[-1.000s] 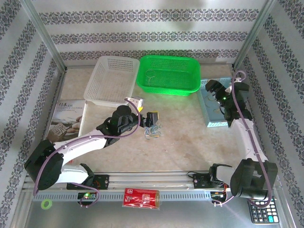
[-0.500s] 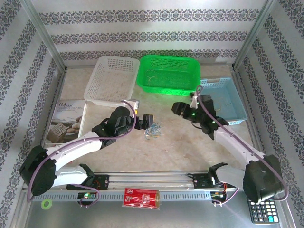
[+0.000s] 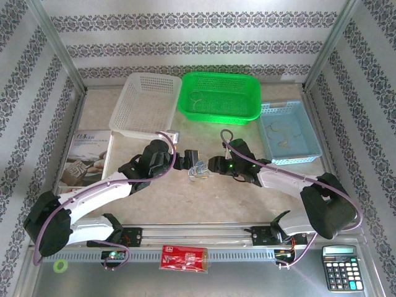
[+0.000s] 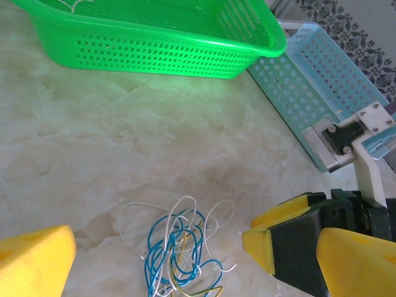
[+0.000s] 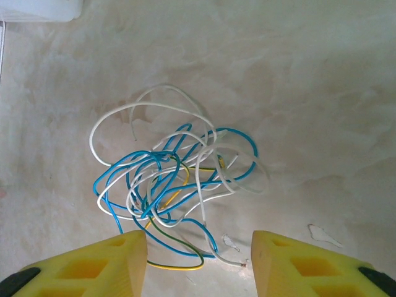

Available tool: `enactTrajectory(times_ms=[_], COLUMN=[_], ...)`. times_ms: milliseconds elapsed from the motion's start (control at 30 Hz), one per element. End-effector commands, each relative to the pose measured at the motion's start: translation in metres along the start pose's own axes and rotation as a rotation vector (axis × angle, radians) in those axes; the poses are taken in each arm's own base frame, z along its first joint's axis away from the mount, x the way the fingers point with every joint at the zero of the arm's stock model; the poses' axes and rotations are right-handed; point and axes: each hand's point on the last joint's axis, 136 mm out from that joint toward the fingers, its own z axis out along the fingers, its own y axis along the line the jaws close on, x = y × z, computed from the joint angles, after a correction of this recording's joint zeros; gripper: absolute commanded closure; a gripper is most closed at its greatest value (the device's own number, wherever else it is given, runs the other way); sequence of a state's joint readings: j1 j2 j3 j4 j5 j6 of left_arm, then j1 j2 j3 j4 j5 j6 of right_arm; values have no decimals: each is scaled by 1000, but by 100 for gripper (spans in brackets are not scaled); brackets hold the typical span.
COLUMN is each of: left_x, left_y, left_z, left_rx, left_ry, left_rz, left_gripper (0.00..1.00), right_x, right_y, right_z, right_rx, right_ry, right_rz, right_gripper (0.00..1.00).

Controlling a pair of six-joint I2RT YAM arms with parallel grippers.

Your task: Untangle the cables

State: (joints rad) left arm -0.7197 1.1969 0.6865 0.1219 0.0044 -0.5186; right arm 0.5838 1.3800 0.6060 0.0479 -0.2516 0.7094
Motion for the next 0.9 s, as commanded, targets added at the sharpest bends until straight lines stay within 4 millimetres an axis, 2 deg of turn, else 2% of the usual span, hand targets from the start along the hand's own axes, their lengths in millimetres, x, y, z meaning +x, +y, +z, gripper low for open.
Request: enactTrajectory(times_ms=[0, 267, 567, 667, 867], left_x=[3, -1, -6, -5, -2], left_y=[19, 44, 46, 46, 41], left_z=[2, -7, -9, -8, -5], left_rx=[-73, -173, -162, -156, -125], left_ry=[-1, -28, -33, -28, -11], left_rz=[-41, -101, -121, -122, -119], left_gripper=[0, 0, 0, 0, 0], right_x=[-5, -6, -19, -25, -33], right_y=[-3, -4, -4, -4, -5], right_z=[5, 16, 27, 28, 26], right_rx=[14, 18, 9, 5, -10], right_ry=[-31, -18, -27, -31, -34], right_rz=[4, 10, 26, 31, 36], right_gripper=[50, 47, 53, 59, 80])
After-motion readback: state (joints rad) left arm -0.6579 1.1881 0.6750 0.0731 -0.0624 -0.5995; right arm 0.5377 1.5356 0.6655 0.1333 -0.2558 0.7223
